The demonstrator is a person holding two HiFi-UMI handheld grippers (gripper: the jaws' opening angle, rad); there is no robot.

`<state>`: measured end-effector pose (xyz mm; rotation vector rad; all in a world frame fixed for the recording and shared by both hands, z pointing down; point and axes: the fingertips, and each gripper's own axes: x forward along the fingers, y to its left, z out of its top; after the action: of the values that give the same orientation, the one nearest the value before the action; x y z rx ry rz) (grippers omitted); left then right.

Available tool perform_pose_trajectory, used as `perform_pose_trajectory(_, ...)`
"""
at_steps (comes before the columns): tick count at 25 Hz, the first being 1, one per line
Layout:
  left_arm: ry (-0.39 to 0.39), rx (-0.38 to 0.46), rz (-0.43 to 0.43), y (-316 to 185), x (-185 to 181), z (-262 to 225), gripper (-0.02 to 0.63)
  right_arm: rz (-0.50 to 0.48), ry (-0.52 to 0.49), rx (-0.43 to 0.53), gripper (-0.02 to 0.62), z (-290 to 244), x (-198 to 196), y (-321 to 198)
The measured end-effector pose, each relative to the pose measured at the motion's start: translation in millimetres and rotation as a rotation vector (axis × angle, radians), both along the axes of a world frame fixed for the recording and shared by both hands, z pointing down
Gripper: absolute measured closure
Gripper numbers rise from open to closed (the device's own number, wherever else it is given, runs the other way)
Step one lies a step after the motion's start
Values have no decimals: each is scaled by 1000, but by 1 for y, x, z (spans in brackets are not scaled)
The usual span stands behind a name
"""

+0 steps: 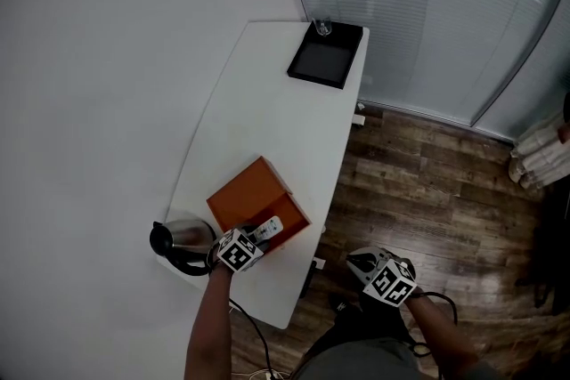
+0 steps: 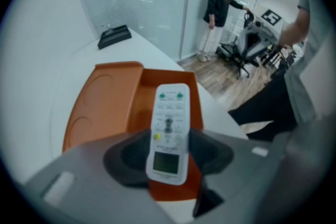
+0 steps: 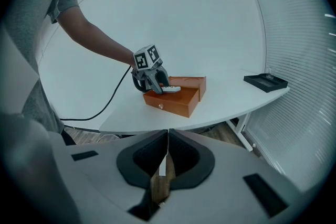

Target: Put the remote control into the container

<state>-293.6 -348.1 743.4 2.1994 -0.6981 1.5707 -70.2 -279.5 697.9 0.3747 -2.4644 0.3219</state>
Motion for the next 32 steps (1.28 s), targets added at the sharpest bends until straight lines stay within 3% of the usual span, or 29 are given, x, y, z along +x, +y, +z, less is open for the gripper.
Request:
perform_pose_trajectory(6,-46,-32,26,-4,2,19,383,42,1,-36,578,14,16,1)
perform_pose_trajectory(10,-42,-38,28,-6,3,23,383,53,-72,-34,578,2,-7,-17)
perform_pose_trajectory(20,-46,-46,47,-7,10,29,383,-43,-110,-31,578,8,-94,-68)
perform_pose_trajectory(32,-76,-53,66,-8,9,39,383,-57,-121,-48,578,14,-115,-71)
